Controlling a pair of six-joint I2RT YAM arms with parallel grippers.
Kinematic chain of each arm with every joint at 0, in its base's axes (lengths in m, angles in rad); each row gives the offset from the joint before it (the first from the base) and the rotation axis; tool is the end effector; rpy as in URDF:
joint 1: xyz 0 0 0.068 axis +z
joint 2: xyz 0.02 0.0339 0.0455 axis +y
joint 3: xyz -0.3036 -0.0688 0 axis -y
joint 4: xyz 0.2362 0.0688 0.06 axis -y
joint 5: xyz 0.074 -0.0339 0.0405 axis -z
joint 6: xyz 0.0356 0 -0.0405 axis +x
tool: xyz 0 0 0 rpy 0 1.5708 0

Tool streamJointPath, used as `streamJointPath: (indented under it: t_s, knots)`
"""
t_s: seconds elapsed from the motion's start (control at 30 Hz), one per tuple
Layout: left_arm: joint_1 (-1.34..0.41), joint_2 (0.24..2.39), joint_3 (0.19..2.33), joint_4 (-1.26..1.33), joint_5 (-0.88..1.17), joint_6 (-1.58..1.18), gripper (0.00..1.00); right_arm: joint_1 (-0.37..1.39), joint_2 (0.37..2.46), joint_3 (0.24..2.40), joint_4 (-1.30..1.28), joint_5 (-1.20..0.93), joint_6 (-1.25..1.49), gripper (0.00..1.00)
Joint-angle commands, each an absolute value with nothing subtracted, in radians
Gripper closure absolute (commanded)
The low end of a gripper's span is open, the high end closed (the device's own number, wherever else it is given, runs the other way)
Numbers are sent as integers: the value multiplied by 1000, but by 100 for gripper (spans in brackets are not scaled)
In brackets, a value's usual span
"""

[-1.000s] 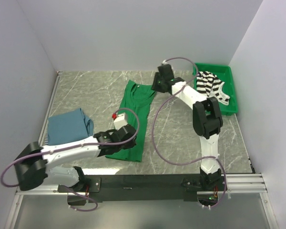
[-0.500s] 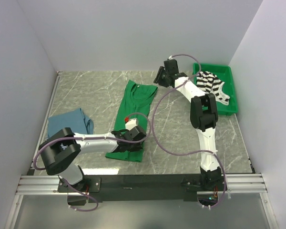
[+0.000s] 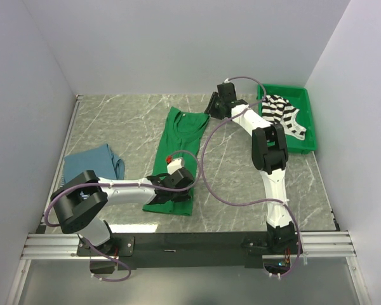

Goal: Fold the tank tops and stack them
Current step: Fold the tank top

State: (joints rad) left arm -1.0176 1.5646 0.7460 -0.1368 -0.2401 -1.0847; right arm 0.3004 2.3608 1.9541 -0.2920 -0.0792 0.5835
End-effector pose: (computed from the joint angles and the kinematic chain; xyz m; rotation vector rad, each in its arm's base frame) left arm 0.1575 -0.2389 0.1970 -0.1853 2.5735 -0.5568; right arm 0.5342 0.1684 0.2184 0.2859 2.3108 0.5473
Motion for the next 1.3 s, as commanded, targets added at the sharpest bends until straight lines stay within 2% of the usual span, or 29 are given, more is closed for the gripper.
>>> streamJointPath:
  t_s: [0.0,0.37,0.43,0.7,1.03,1.23,1.27]
  knots:
    - [-1017,1569,710,-184,-206,-1065,99,295,2370,1951,-253,-71,597,54]
    - [-1017,1560,710,-195,-201,-1054,99,307,2390,1937,-262,-61,611,53]
    - [-1019,1559,712,-199,-202,-1054,99,307,2393,1937,-271,-58,618,55]
    - [-1017,1543,706,-201,-199,-1051,99,321,2382,1936,-307,-44,646,50]
    - [-1019,1531,698,-202,-196,-1051,100,339,2370,1902,-288,-46,710,51]
    - [-1017,1517,686,-198,-187,-1054,99,344,2378,1910,-313,-19,712,60]
    - [-1017,1514,684,-195,-186,-1054,99,344,2378,1917,-321,-9,709,65]
